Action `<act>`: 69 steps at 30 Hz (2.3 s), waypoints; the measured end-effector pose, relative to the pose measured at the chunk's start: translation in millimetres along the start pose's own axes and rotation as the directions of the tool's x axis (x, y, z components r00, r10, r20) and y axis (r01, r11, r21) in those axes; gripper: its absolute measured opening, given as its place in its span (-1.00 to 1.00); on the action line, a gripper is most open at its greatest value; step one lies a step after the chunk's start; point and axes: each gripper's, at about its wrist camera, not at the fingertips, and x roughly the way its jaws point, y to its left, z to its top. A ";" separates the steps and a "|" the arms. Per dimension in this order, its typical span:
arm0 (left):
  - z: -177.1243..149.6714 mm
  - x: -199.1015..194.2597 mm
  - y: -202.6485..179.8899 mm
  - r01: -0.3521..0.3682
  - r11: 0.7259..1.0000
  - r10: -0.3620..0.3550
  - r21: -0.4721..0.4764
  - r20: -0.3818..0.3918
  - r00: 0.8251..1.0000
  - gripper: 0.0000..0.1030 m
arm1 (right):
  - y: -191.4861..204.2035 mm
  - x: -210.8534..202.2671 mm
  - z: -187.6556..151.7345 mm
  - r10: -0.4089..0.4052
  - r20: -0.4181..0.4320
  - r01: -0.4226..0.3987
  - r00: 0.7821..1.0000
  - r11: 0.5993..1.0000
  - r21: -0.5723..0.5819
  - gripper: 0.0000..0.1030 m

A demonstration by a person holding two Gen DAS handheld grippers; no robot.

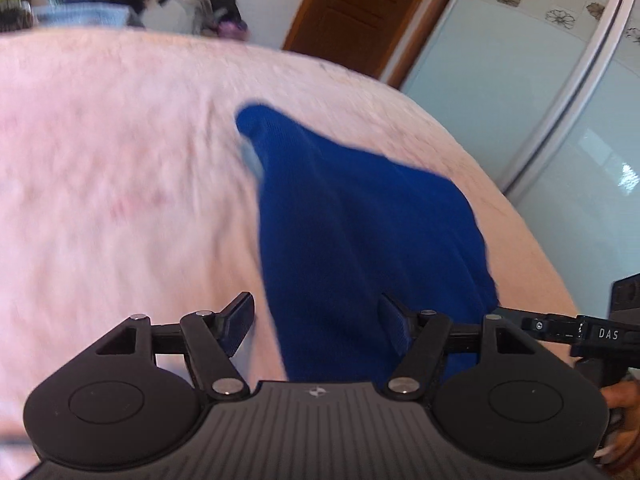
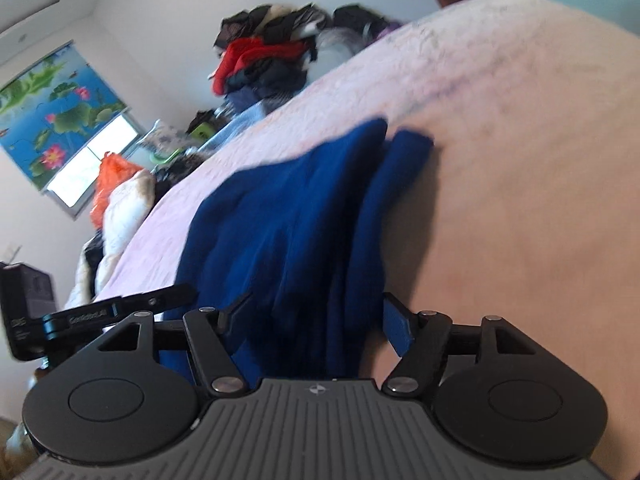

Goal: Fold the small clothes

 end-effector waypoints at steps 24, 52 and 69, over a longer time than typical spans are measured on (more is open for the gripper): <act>-42.3 -29.9 -51.8 -0.246 0.948 0.230 0.202 0.101 0.968 -0.42 | 79.3 -19.5 -62.8 -0.339 0.097 0.353 0.936 0.890 -0.290 0.34; -77.5 -59.8 -56.3 -0.418 0.892 0.413 0.170 0.065 0.908 0.56 | 120.6 -18.7 -102.7 -0.481 0.020 0.467 0.877 0.840 -0.278 0.99; -83.7 -60.6 -61.2 -0.425 0.888 0.429 0.177 0.021 0.903 0.56 | 130.1 -23.0 -110.8 -0.487 0.014 0.467 0.873 0.829 -0.308 0.99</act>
